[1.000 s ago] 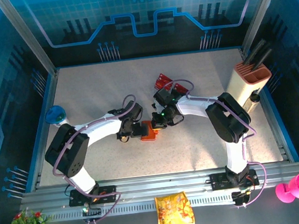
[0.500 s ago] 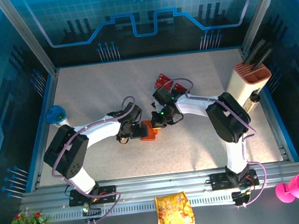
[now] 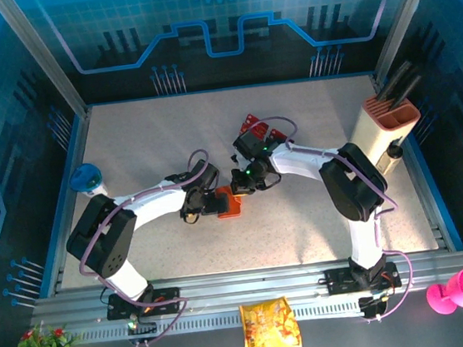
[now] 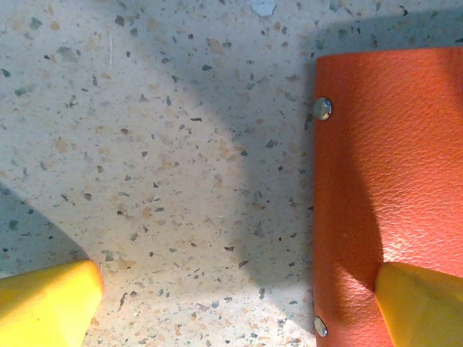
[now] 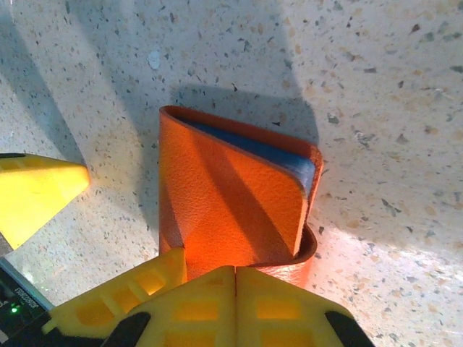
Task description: Put the credit cards into the card holder
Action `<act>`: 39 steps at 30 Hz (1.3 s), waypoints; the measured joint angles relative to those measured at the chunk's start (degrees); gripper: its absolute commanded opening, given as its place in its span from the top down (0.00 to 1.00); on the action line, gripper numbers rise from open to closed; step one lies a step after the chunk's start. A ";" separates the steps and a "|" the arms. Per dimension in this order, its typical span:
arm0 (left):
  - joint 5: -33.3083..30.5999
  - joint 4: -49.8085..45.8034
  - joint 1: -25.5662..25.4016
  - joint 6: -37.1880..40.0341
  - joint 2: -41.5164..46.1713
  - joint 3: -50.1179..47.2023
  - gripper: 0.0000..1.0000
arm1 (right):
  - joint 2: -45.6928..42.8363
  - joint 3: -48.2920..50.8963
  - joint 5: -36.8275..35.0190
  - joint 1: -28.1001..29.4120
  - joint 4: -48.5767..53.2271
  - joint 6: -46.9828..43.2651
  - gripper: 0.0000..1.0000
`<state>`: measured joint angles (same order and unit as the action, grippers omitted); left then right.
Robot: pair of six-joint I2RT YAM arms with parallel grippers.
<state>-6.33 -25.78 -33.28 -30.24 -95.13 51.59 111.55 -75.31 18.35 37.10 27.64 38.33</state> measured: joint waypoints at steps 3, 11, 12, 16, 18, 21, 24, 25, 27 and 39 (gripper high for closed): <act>-0.07 0.02 0.00 0.00 0.00 0.00 0.01 | 1.07 -0.07 -0.07 0.26 -0.11 0.00 1.00; -0.20 0.04 -0.17 -0.02 0.00 0.00 0.01 | 2.08 1.22 0.13 0.37 -2.67 0.02 1.00; -0.22 0.04 -0.17 -0.02 0.00 0.00 0.01 | 2.03 1.57 0.15 0.39 -3.19 0.02 1.00; -0.33 0.07 -0.22 -0.02 0.00 -0.02 0.01 | 1.49 2.89 0.13 0.37 -4.94 0.02 1.00; -0.33 0.09 -0.22 -0.02 0.00 -0.02 0.01 | 1.09 3.78 0.13 0.37 -6.14 0.02 1.00; -0.33 0.09 -0.24 -0.02 0.00 -0.02 0.01 | 0.13 5.70 0.09 0.37 -8.33 0.07 1.00; -0.33 0.09 -0.26 -0.02 0.00 -0.02 0.01 | -1.27 8.35 -0.26 0.37 -11.39 0.13 1.00; -0.33 0.09 -0.26 -0.02 0.00 -0.02 0.01 | -1.79 9.38 -0.35 0.37 -12.59 0.26 1.00; -0.33 0.09 -0.26 -0.02 0.00 -0.02 0.01 | -3.13 11.93 -0.70 0.39 -15.58 0.31 1.00; -0.33 0.50 -0.26 -0.81 0.07 -0.33 0.01 | -5.92 19.82 -2.67 1.16 -27.74 1.99 1.00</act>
<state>-6.66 -25.28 -33.54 -31.05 -95.07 51.27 105.62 -55.48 15.68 38.26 -0.10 40.32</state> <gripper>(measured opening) 0.992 0.058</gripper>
